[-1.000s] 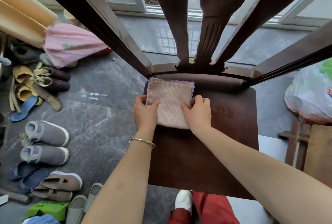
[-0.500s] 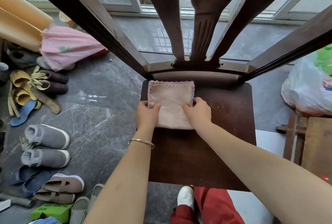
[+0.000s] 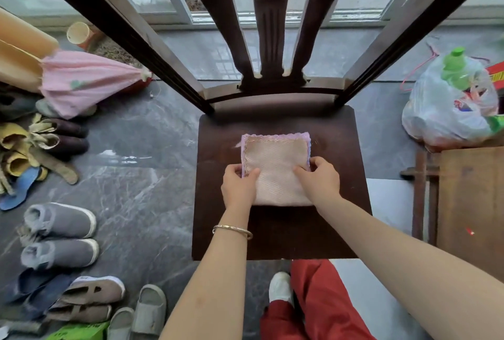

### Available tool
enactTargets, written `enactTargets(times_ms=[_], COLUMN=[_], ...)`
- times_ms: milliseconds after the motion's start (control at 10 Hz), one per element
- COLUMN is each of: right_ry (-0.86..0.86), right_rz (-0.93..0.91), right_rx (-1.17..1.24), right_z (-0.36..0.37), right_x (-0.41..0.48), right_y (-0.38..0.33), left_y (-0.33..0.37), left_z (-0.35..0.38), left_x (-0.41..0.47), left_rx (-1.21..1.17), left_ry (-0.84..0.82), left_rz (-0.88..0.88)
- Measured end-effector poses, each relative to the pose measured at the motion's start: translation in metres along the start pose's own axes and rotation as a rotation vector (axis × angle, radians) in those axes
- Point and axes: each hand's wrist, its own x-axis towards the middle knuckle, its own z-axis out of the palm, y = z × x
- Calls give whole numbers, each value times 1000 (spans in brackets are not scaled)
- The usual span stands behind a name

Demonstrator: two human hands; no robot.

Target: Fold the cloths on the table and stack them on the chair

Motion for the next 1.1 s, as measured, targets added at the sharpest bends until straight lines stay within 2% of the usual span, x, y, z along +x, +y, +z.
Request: enactTargets(times_ms=[200, 800, 1000, 1100], right_ry=[32, 15, 26, 88], right_rz=[-14, -7, 33, -12], right_rx=[62, -80, 79, 62], right_z=[-6, 1, -5, -8], right_x=[-12, -2, -10, -17], right_y=[22, 37, 36, 32], left_y=[-14, -32, -28, -23], left_z=[4, 6, -4, -9], left_x=[-18, -12, -18, -20], left_rx=[-17, -5, 10, -33], left_ry=[-29, -6, -38, -28], left_rz=[4, -4, 17, 6])
